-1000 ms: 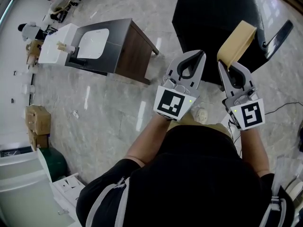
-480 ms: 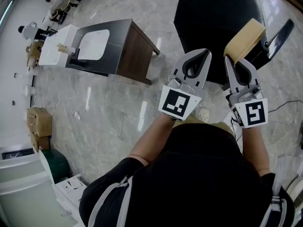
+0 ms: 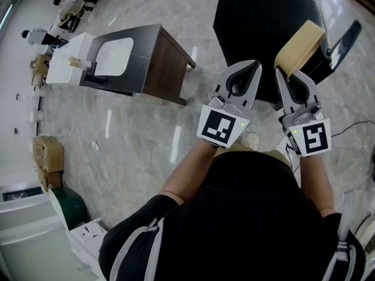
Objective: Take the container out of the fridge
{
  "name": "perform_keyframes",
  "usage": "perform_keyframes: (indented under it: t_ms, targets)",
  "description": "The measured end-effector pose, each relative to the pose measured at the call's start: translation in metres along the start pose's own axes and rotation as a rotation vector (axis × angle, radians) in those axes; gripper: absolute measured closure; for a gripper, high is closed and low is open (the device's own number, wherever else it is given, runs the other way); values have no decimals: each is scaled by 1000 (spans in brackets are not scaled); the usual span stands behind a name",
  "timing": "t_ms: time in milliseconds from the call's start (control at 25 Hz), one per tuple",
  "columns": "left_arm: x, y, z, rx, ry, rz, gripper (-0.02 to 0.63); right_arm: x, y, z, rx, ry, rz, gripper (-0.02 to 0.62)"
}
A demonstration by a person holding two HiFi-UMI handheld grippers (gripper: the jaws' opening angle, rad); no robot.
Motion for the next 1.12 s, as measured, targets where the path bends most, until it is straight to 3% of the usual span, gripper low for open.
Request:
perform_keyframes:
  t_ms: [800, 1000, 1120]
  targets:
    - [-4, 1, -16, 46, -21, 33, 581, 21, 7, 1, 3, 65, -5, 558]
    - [-7, -3, -21, 141, -31, 49, 581, 21, 3, -2, 14, 87, -24, 558]
    - [-7, -1, -22, 91, -15, 33, 581, 24, 3, -2, 13, 92, -23, 558]
Point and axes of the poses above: the fingertips, and each gripper's own axes: z forward along the fingers, x to its left, y out of its top, the point moved 8 cm from there along -z, backward along the fingers, and after that the axes turned 13 degrees about -y, right-handed, at the moved point
